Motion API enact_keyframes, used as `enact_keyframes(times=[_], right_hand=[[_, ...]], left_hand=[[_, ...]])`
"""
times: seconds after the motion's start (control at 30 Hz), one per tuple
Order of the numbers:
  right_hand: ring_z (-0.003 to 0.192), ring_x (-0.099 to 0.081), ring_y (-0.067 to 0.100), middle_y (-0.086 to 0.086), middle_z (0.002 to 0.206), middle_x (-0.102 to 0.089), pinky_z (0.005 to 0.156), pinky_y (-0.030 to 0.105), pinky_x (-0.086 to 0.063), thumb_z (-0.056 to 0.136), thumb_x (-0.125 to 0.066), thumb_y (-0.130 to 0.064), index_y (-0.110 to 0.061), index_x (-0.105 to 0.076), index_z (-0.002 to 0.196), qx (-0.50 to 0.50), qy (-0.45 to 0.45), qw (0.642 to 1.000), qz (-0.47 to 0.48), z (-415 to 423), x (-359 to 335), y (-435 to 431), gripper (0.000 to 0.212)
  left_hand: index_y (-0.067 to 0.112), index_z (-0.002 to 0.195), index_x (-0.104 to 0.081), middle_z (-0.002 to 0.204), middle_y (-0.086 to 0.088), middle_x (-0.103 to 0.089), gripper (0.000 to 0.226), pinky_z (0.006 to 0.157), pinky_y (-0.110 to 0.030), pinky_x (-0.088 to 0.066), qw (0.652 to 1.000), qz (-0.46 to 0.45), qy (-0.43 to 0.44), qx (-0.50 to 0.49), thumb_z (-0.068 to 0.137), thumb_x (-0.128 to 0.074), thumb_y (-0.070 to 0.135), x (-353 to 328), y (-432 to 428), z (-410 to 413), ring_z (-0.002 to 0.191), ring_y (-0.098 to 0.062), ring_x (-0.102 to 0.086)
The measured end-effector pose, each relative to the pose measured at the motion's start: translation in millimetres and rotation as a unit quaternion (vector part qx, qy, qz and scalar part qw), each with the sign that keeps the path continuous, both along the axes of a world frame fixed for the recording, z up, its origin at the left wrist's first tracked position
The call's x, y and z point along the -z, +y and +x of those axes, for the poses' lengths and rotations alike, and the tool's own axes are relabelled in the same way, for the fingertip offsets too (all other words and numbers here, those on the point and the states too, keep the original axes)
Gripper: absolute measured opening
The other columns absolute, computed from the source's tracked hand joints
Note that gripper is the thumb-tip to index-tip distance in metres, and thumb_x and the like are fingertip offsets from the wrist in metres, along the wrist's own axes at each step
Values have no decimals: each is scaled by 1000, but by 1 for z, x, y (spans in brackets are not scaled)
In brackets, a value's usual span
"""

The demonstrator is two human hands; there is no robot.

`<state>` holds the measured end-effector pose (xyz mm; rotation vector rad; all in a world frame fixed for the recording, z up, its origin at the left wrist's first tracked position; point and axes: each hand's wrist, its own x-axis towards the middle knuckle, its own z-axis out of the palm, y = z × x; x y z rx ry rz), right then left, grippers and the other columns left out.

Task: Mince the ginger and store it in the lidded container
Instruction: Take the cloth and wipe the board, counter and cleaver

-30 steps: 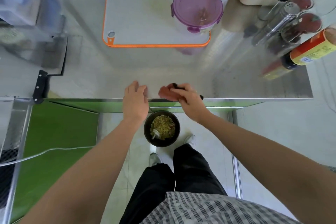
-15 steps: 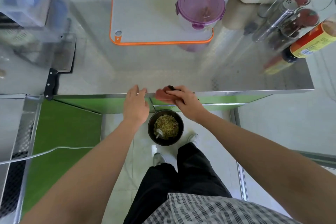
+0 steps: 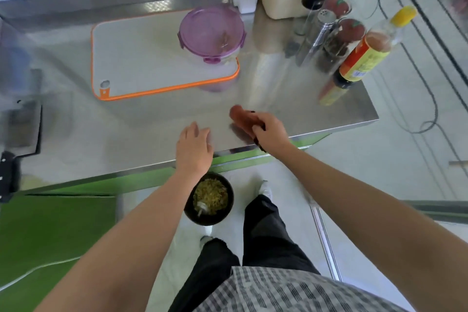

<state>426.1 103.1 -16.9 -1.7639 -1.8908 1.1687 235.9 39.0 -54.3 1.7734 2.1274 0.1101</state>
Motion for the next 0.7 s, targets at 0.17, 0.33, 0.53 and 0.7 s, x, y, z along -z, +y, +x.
enact_keyframes(times=[0.17, 0.33, 0.53, 0.7], right_hand=[[114, -52, 28, 13, 129, -52, 98, 27, -36, 89, -44, -2, -16, -53, 132, 85, -26, 995, 35, 58, 4, 70, 46], [117, -49, 29, 14, 129, -47, 102, 28, -32, 90, -45, -4, -17, -49, 136, 100, -44, 993, 47, 106, 9, 140, 48], [129, -40, 26, 11, 144, -36, 107, 26, -27, 95, -44, -8, -11, -41, 141, 108, -20, 991, 78, 112, 8, 214, 46], [135, -31, 31, 13, 150, -28, 112, 33, -25, 95, -44, -7, -6, -40, 141, 1, -84, 996, 31, 98, 32, 231, 46]], left_hand=[[20, 145, -34, 156, -17, -20, 57, 113, -46, -22, 998, -4, 4, 60, 92, -50, 33, -2, 74, 73, 141, -37, -21], [32, 152, -6, 160, -7, 11, 79, 115, -59, -9, 994, -77, 16, 76, 89, -46, 58, 3, 153, 138, 147, -32, 6], [26, 152, -9, 160, -11, 6, 76, 115, -56, -12, 993, -87, 50, 54, 92, -45, 55, 4, 204, 154, 146, -35, 0], [22, 148, -20, 156, -15, -13, 74, 111, -49, -25, 991, -70, 91, 62, 88, -53, 50, 0, 216, 152, 141, -37, -17]])
